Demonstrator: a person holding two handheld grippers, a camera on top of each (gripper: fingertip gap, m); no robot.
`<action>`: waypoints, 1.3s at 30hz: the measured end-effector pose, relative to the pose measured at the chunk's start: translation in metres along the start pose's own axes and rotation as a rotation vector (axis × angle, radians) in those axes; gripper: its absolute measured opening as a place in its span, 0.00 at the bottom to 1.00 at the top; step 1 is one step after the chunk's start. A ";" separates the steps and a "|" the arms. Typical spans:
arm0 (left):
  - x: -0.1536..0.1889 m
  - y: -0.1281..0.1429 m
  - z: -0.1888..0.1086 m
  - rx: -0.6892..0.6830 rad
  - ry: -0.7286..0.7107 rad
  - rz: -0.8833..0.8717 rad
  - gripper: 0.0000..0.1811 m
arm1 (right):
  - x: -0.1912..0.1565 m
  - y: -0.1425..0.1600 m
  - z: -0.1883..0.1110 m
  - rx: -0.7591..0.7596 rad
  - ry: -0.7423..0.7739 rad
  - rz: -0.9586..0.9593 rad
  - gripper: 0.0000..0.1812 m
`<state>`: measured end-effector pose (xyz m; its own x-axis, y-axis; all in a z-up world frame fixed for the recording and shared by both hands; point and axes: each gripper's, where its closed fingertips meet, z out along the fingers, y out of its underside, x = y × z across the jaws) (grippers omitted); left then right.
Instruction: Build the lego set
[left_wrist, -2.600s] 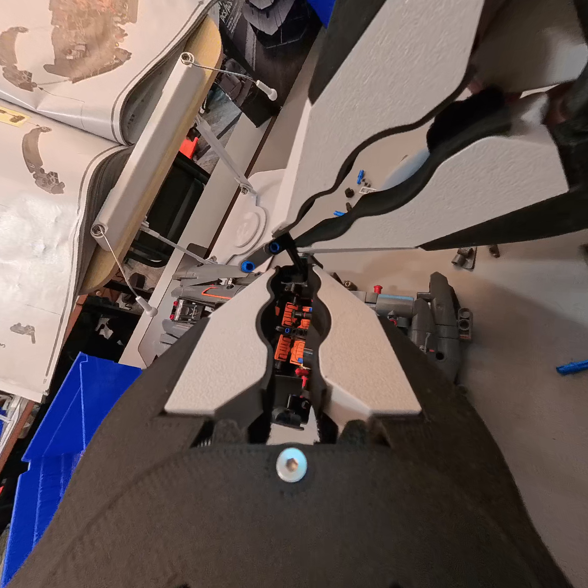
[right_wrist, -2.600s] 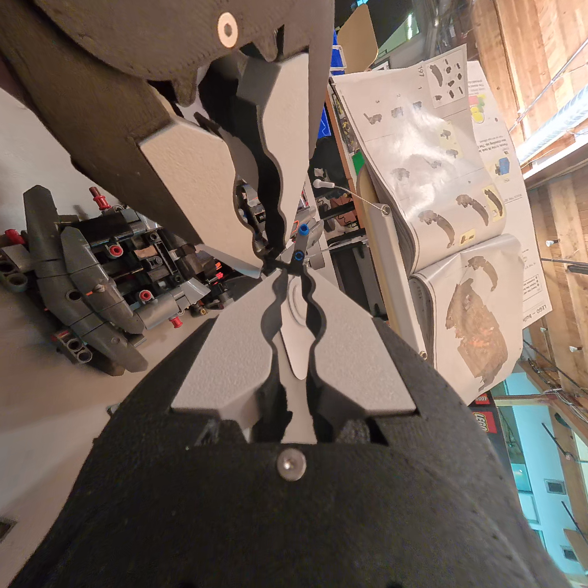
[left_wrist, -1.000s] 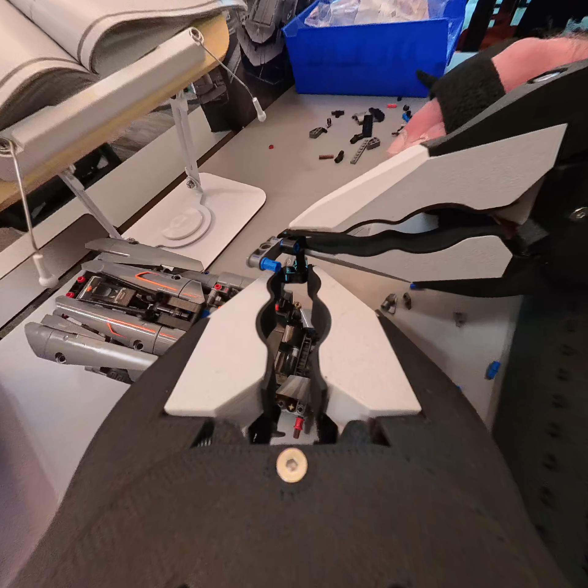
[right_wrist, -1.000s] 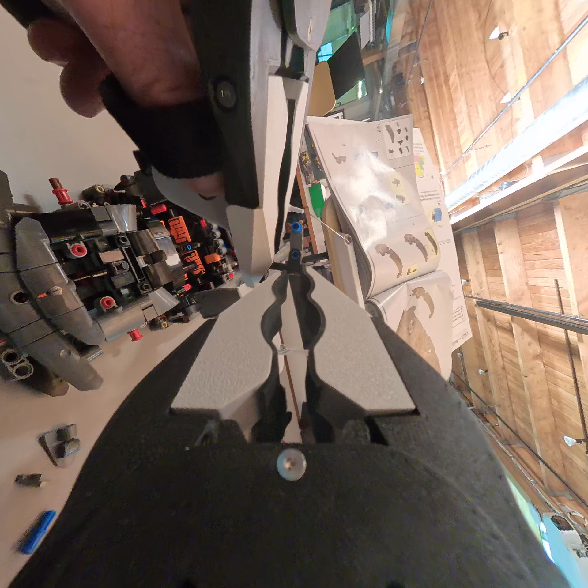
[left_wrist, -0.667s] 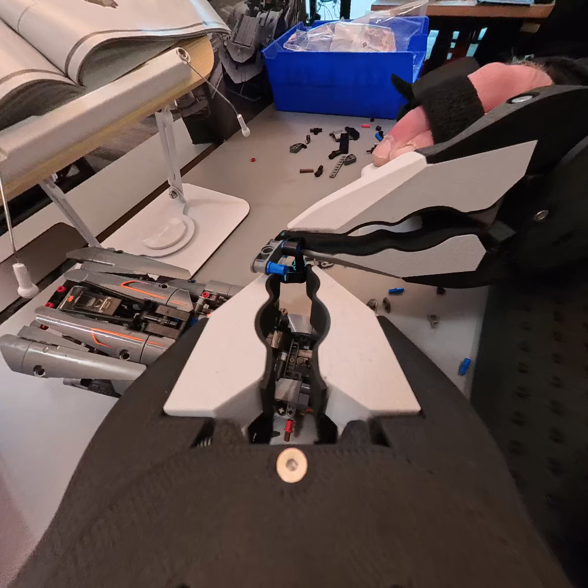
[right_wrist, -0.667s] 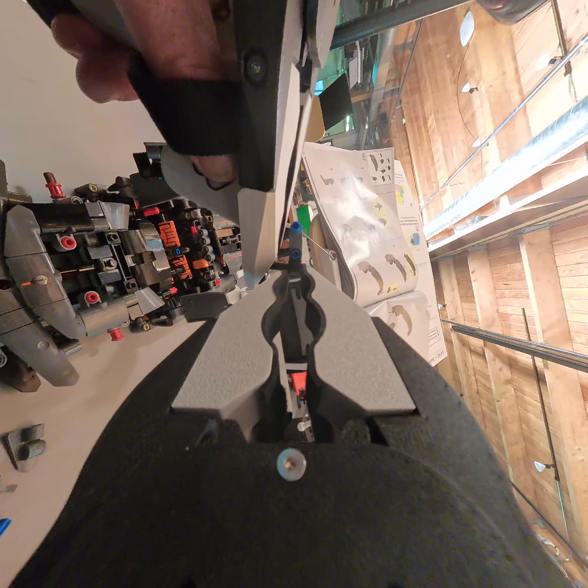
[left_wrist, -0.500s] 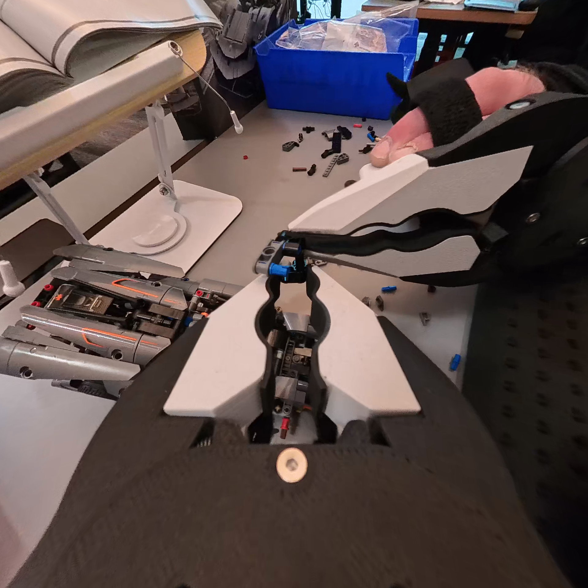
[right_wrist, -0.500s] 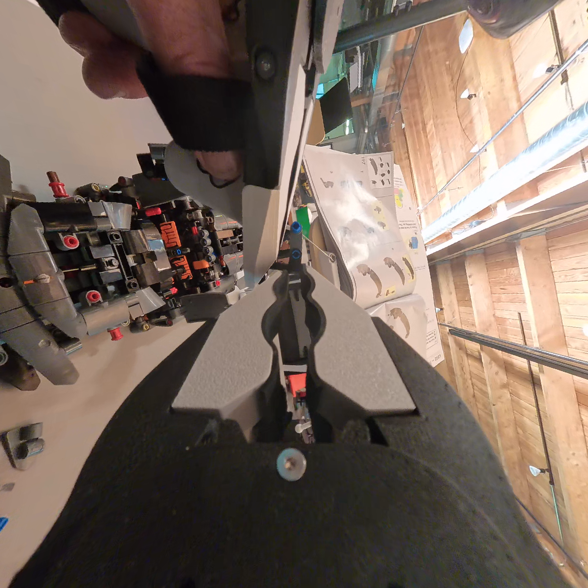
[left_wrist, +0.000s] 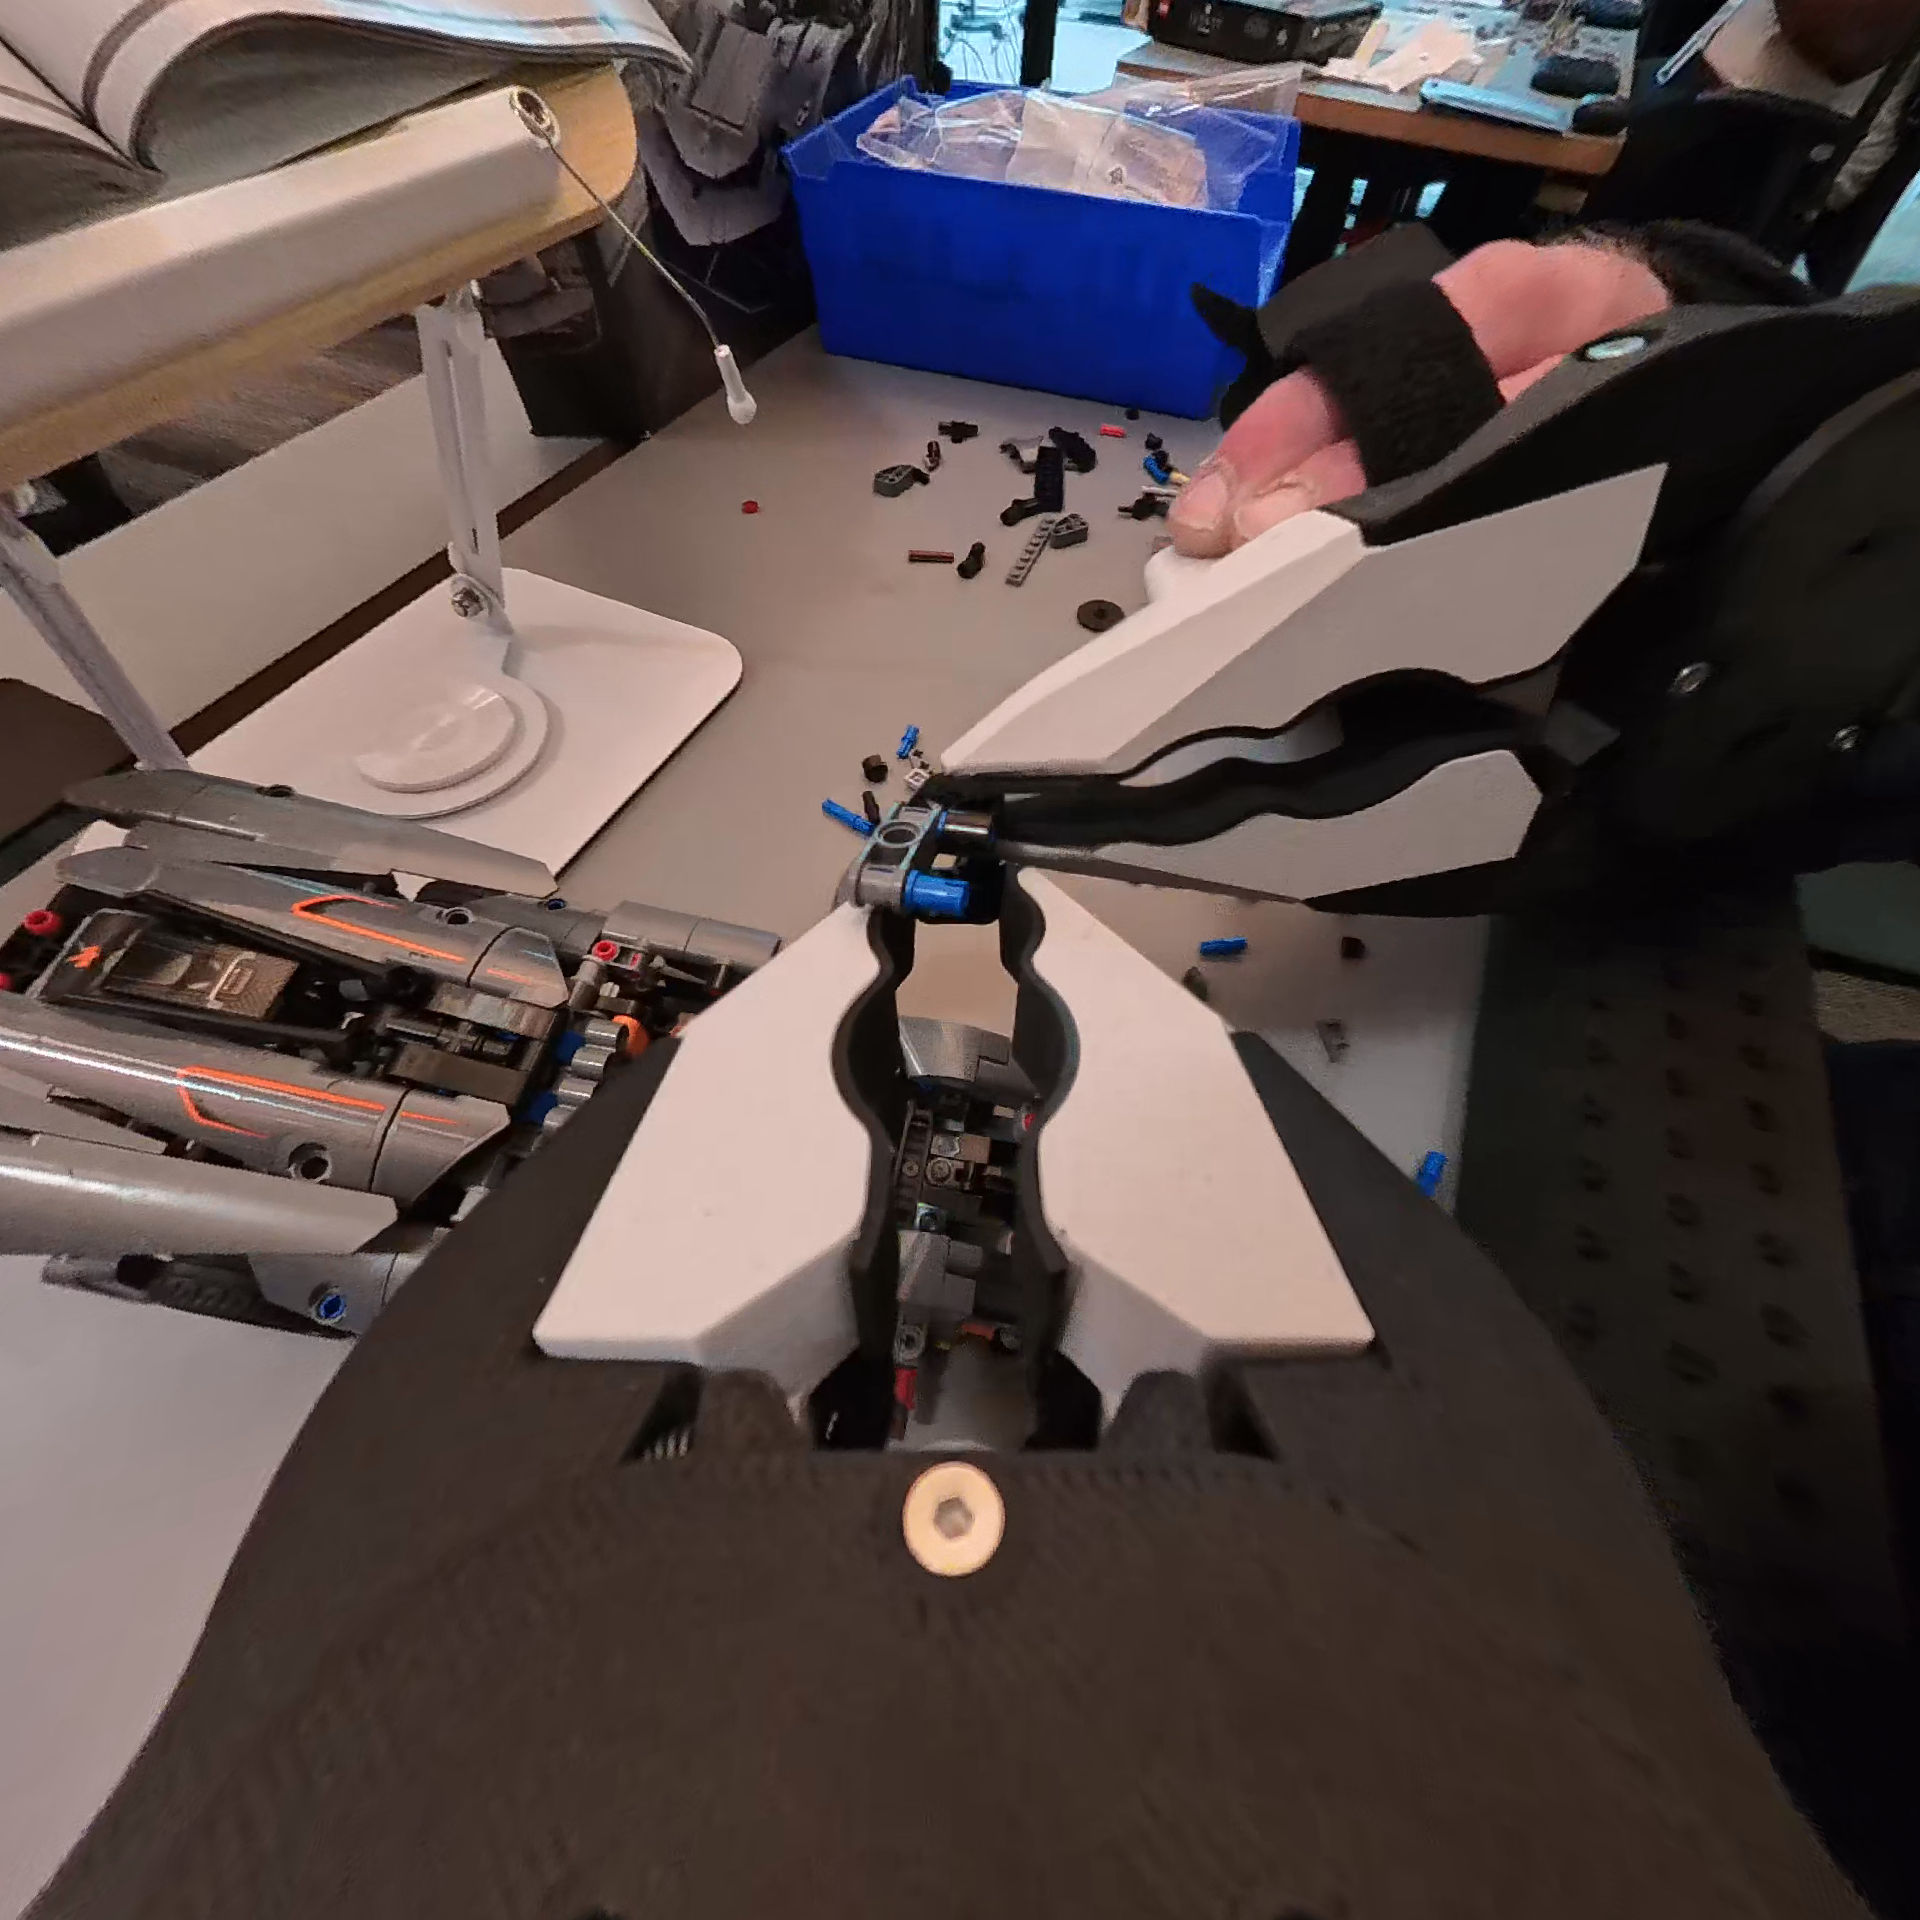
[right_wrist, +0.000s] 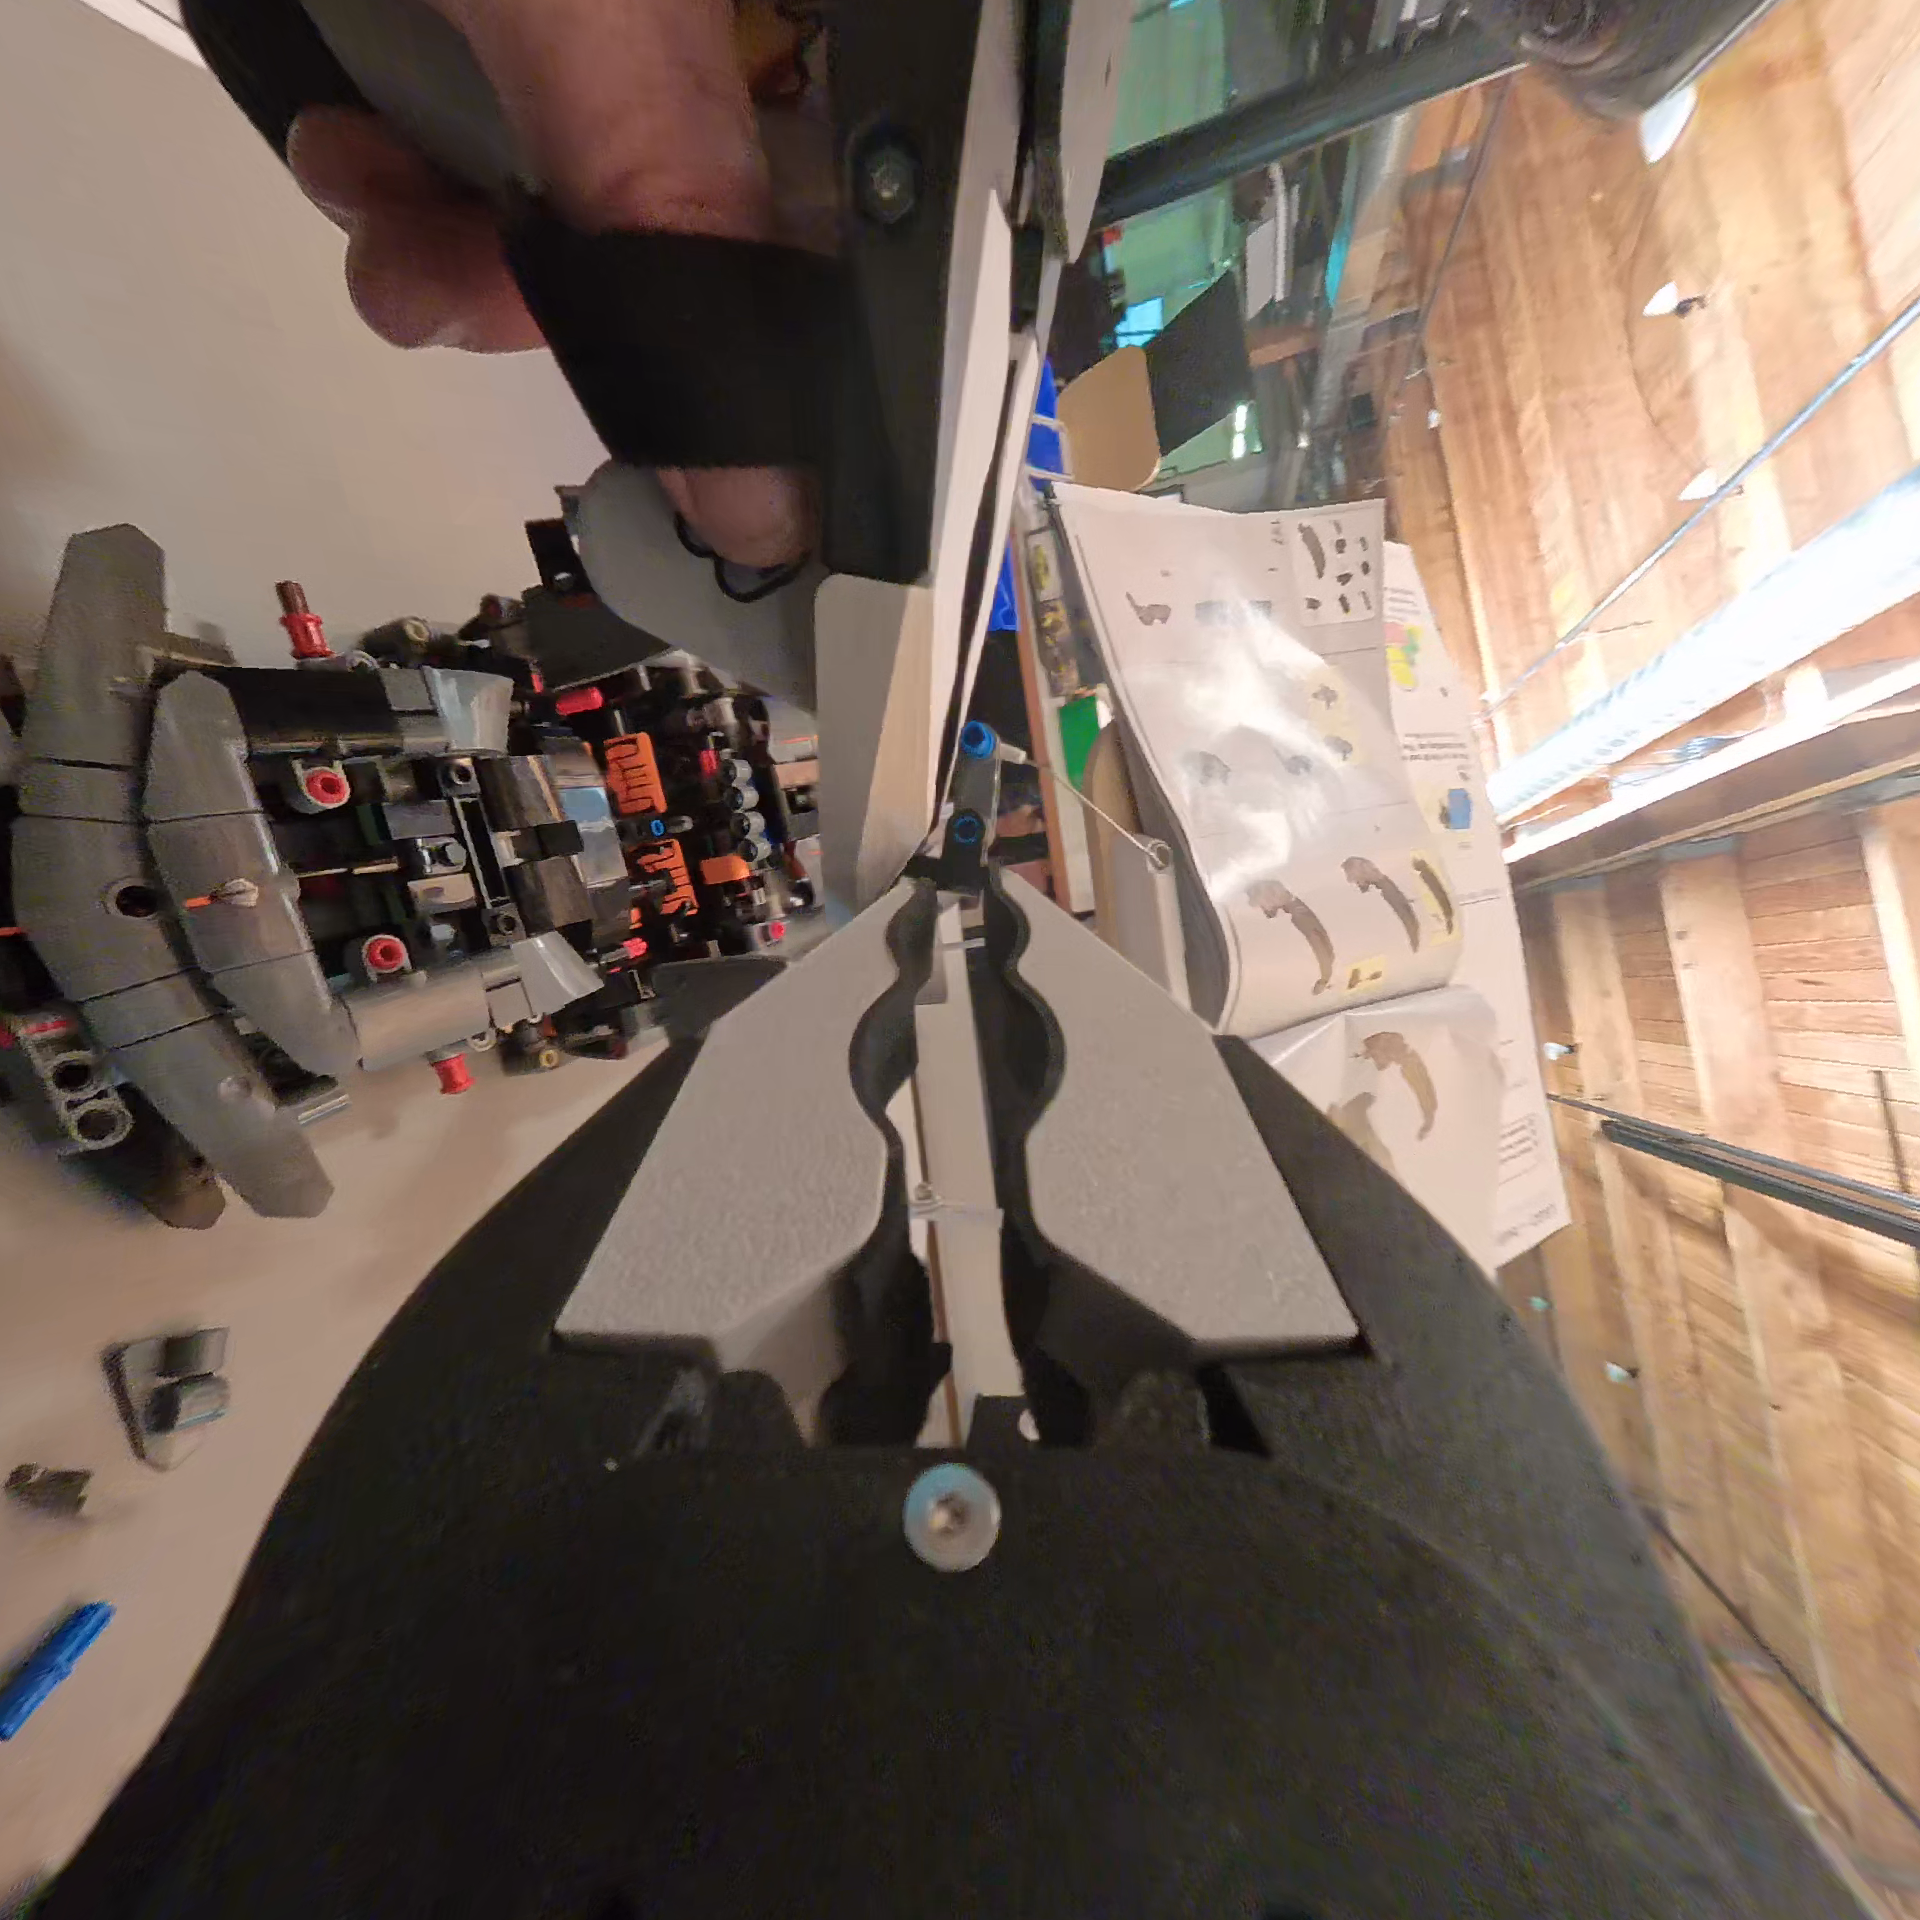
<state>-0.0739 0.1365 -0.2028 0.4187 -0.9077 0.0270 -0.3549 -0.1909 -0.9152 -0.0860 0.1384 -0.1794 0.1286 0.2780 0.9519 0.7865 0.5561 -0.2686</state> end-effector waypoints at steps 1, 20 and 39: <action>0.002 -0.001 0.000 0.006 0.009 0.004 0.07 | 0.000 0.000 -0.001 0.001 -0.009 0.007 0.03; 0.012 -0.004 0.003 0.027 0.055 0.058 0.08 | -0.006 0.014 -0.017 0.152 -0.346 0.396 0.08; 0.033 0.003 0.010 -0.023 0.093 0.237 0.08 | -0.011 -0.007 -0.040 0.404 -0.648 0.713 0.03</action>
<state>-0.0528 0.1096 -0.2089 0.2434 -0.9583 -0.1496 -0.4539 0.0238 -0.8908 -0.0683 0.1000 -0.1823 0.0410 0.9450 0.3245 0.3794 0.2857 -0.8800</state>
